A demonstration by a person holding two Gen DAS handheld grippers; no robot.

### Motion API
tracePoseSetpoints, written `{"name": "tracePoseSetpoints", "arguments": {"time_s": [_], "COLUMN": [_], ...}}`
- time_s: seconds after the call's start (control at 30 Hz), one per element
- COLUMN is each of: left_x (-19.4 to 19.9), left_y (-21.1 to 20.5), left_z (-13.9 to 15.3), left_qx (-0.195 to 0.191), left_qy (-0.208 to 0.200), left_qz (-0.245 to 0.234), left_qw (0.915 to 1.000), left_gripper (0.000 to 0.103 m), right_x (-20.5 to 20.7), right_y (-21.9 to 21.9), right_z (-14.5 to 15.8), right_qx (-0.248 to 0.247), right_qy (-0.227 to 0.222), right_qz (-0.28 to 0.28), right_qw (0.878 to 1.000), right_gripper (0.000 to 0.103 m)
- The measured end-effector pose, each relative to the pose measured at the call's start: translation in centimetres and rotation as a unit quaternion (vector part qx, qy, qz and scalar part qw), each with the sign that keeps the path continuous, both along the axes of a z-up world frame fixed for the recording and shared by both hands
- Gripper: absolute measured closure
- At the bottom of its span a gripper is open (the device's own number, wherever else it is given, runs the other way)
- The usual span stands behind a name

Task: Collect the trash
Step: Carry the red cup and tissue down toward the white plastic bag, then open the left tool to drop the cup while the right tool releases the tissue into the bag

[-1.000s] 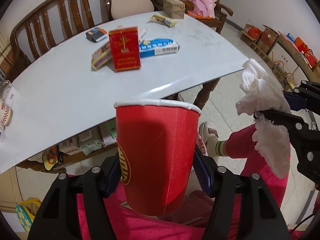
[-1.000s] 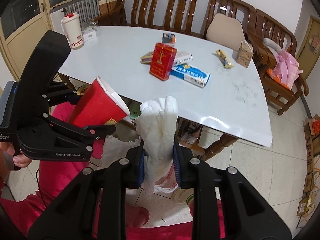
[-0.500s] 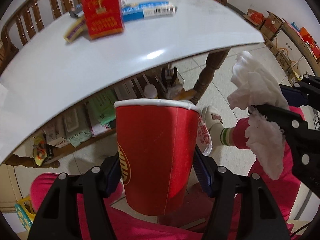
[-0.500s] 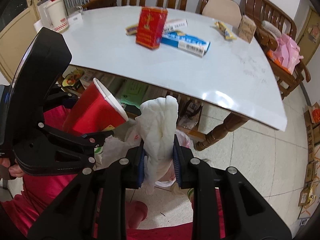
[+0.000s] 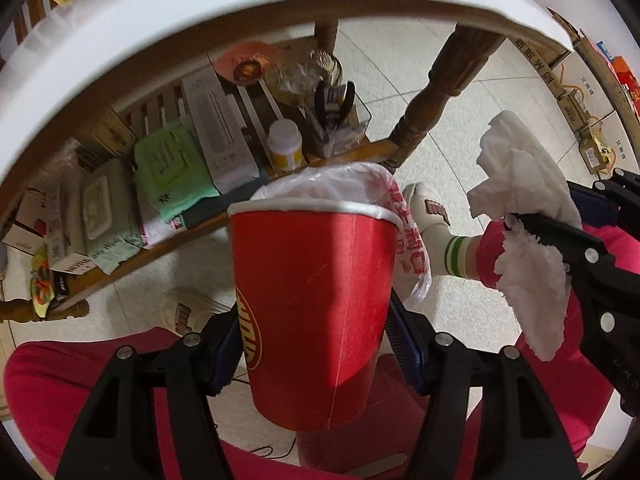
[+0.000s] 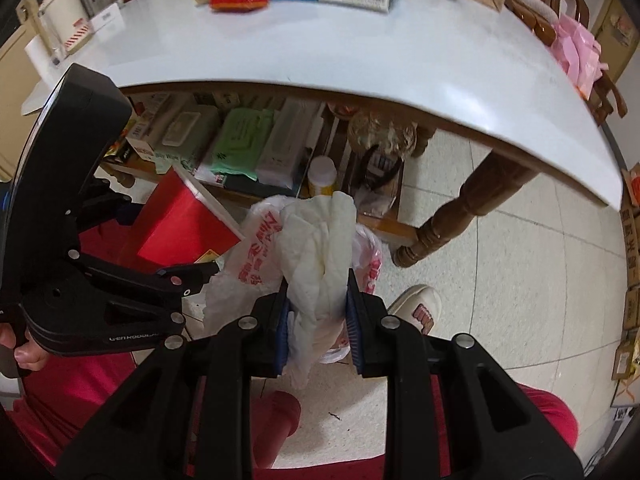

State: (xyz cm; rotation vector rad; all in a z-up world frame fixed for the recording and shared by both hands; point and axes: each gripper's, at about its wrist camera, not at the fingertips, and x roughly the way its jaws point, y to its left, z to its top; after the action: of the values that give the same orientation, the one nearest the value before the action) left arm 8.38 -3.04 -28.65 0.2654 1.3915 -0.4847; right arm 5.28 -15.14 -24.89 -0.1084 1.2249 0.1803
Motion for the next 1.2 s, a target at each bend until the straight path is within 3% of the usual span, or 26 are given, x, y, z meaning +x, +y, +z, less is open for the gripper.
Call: {"name": "tracePoseSetpoints", "arguments": {"time_s": [0.43,0.67,1.2], "left_x": [2.2,3.2,5.1], "left_y": [-1.2,-1.6,-2.0], "left_z": [-7.9,-10.2,-18.1], "left_qx": [0.022,0.036,0.072], "left_qy": [0.08,0.093,0.165], "left_qz": [0.02,0.019,0.025], "left_qw": [0.9964,0.9948,0.9833], "left_gripper": [0.041,0.041,0.04], "right_x": [2.0,3.3,6.0], "right_y": [-0.8,-1.0,-1.3], "right_z": [-7.6,-10.8,-17.7], "right_qx": [0.003,0.005,0.013], "right_qy": [0.066,0.096,0.159], "right_qz": [-0.018,-0.021,-0.025], "right_qw": [0.998,0.995,0.987], "right_gripper": [0.079,0.079,0.079]}}
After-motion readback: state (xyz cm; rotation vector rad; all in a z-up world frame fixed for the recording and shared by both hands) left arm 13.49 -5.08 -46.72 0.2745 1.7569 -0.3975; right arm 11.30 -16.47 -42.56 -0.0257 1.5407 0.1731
